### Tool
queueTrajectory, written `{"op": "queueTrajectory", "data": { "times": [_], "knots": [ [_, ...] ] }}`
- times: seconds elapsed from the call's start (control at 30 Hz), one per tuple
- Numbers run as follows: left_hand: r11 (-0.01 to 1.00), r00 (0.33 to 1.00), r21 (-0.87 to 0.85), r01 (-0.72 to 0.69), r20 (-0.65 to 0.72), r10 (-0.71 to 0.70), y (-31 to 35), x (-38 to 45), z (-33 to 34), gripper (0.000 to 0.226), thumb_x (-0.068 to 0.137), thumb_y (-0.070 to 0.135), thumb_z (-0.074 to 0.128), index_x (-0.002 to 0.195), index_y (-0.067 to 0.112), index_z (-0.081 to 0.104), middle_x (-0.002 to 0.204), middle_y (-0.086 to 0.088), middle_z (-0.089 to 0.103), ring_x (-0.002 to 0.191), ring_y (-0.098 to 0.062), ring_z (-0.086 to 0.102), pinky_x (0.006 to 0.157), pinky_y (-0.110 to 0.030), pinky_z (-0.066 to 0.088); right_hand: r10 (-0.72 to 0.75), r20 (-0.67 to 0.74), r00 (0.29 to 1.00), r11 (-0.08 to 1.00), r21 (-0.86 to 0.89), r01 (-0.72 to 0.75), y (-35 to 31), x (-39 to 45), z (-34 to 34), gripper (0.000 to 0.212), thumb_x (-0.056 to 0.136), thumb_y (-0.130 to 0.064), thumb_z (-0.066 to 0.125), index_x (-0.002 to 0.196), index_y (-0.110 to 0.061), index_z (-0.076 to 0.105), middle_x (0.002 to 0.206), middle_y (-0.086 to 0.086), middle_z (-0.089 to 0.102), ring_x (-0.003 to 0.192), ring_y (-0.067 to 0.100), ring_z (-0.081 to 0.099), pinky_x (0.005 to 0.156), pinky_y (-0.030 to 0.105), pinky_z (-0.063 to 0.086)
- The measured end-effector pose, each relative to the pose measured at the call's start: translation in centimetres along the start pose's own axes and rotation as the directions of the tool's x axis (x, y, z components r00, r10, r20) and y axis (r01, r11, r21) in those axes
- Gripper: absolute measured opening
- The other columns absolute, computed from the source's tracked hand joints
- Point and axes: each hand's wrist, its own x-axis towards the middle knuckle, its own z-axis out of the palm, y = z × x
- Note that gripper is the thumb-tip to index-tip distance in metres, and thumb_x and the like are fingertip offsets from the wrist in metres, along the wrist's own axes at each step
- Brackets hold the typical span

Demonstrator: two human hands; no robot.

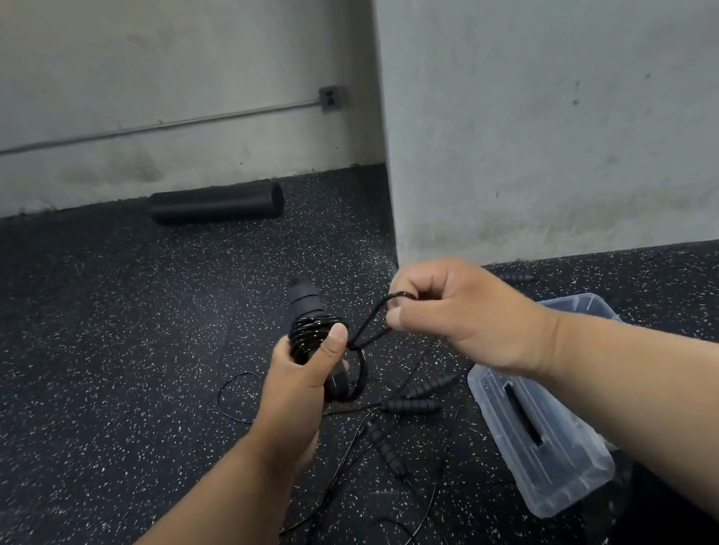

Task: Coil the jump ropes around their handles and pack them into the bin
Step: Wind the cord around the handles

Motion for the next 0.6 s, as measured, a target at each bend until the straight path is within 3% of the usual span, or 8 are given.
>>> {"op": "queueTrajectory", "data": {
  "times": [0.1, 0.17, 0.3, 0.4, 0.5, 0.6],
  "knots": [
    [0.978, 0.967, -0.110, 0.179, 0.201, -0.155, -0.3, -0.5, -0.1, 0.066, 0.083, 0.039, 0.084, 0.136, 0.010, 0.058, 0.114, -0.010, 0.067, 0.092, -0.018, 0.064, 0.082, -0.034, 0.055, 0.076, -0.104, 0.992, 0.993, 0.093, -0.066, 1.3, 0.8, -0.4, 0.036, 0.096, -0.033, 0.069, 0.075, -0.007, 0.056, 0.074, 0.008, 0.050, 0.071, 0.023, 0.041, 0.070, 0.040, 0.037],
    [0.957, 0.920, -0.109, 0.270, 0.323, -0.223, 0.0, -1.0, 0.0, 0.063, 0.087, 0.033, 0.076, 0.141, 0.008, 0.055, 0.124, -0.013, 0.070, 0.098, -0.021, 0.069, 0.083, -0.035, 0.059, 0.116, -0.103, 0.988, 0.982, 0.162, -0.099, 2.0, 1.1, -0.6, 0.030, 0.102, -0.034, 0.065, 0.081, -0.012, 0.064, 0.078, 0.006, 0.058, 0.075, 0.020, 0.050, 0.076, 0.038, 0.043],
    [0.932, 0.815, -0.080, 0.354, 0.514, -0.265, 1.1, -2.0, 0.2, 0.094, 0.068, 0.036, 0.097, 0.143, -0.001, 0.053, 0.125, -0.019, 0.069, 0.104, -0.026, 0.071, 0.086, -0.039, 0.061, 0.139, -0.123, 0.983, 0.988, 0.087, -0.129, 3.0, 0.5, 0.6, 0.029, 0.102, -0.039, 0.065, 0.084, -0.017, 0.071, 0.078, -0.009, 0.062, 0.073, 0.004, 0.053, 0.074, 0.021, 0.043],
    [0.927, 0.786, -0.075, 0.368, 0.558, -0.267, 1.3, -2.5, 0.3, 0.092, 0.062, 0.036, 0.102, 0.137, -0.002, 0.063, 0.131, -0.021, 0.067, 0.110, -0.030, 0.070, 0.094, -0.046, 0.060, 0.105, -0.239, 0.965, 0.994, 0.015, -0.105, 3.4, 0.2, 2.2, 0.029, 0.100, -0.038, 0.067, 0.083, -0.016, 0.072, 0.096, -0.004, 0.068, 0.081, 0.006, 0.060, 0.077, 0.016, 0.048],
    [0.913, 0.792, -0.111, 0.392, 0.545, -0.274, 1.8, -2.8, 0.3, 0.080, 0.056, 0.038, 0.103, 0.123, 0.004, 0.076, 0.131, -0.023, 0.067, 0.108, -0.031, 0.072, 0.099, -0.050, 0.057, 0.054, -0.332, 0.942, 0.993, -0.079, -0.085, 3.5, 0.3, 2.9, 0.028, 0.101, -0.039, 0.065, 0.078, -0.024, 0.067, 0.106, 0.001, 0.060, 0.089, 0.005, 0.057, 0.081, 0.010, 0.042],
    [0.903, 0.817, -0.160, 0.399, 0.509, -0.271, 2.1, -3.0, 0.8, 0.075, 0.056, 0.041, 0.101, 0.120, 0.009, 0.079, 0.128, -0.025, 0.068, 0.100, -0.033, 0.073, 0.090, -0.048, 0.060, 0.069, -0.363, 0.929, 0.989, -0.097, -0.112, 4.1, 0.5, 3.1, 0.037, 0.102, -0.048, 0.060, 0.074, -0.024, 0.059, 0.099, 0.001, 0.061, 0.088, 0.010, 0.058, 0.083, 0.024, 0.046]
  ]
}}
